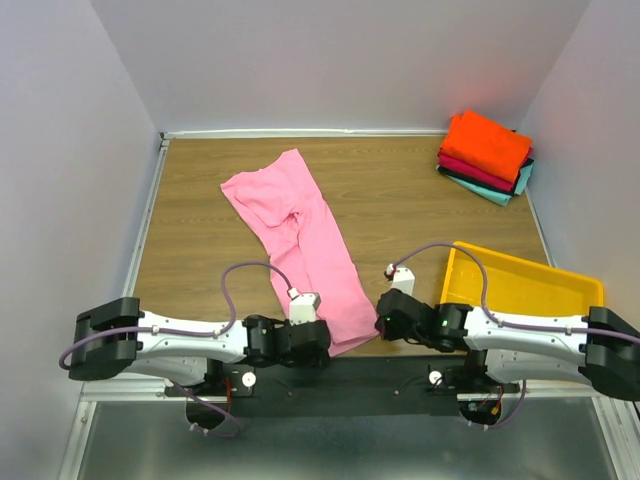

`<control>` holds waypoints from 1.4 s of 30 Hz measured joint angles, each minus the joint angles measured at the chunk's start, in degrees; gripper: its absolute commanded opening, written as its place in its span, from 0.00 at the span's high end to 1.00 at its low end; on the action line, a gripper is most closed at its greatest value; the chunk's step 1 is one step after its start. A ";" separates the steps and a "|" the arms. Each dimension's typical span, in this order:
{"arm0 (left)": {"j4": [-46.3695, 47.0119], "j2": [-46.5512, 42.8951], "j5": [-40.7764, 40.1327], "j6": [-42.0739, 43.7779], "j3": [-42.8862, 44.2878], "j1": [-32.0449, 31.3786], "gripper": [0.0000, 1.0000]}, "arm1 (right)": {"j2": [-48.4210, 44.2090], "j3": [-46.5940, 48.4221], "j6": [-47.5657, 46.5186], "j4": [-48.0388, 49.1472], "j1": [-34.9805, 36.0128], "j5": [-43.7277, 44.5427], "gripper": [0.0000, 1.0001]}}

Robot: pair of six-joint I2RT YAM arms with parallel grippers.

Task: Fold and stack the t-shirts
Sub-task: Fold the tshirt

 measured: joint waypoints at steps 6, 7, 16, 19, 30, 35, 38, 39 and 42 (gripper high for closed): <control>2.82 2.29 -0.07 0.04 0.07 -0.04 0.74 | -1.07 -0.61 0.00 0.00 -0.02 0.00 0.98; 3.13 2.67 -0.04 -0.04 0.09 -0.02 0.76 | -1.20 -0.63 0.00 0.00 -0.07 0.00 0.98; 3.56 3.82 -0.28 0.26 0.02 0.02 1.00 | -1.68 -0.85 0.00 0.04 -0.15 0.00 0.98; 3.45 3.89 -0.50 0.68 0.13 0.00 1.00 | -1.68 -0.85 -0.02 0.09 -0.15 0.17 0.98; -3.69 6.27 -3.76 4.26 8.79 -3.91 1.00 | -4.87 0.44 -1.11 -0.87 -0.15 3.89 0.98; -3.82 6.27 -4.63 4.74 10.84 -5.49 1.00 | -6.51 2.01 -1.77 -2.27 -0.20 6.56 0.98; -3.78 6.29 -4.83 4.76 11.26 -6.56 1.00 | -7.82 2.54 -1.84 -3.74 -0.26 7.78 0.98; -3.69 6.32 -4.87 4.74 11.39 -6.88 1.00 | -8.31 2.56 -1.84 -4.04 -0.26 7.98 0.98; -3.37 6.99 -5.16 4.74 11.93 -7.82 1.00 | -9.46 2.58 -1.84 -4.90 -0.26 8.59 0.98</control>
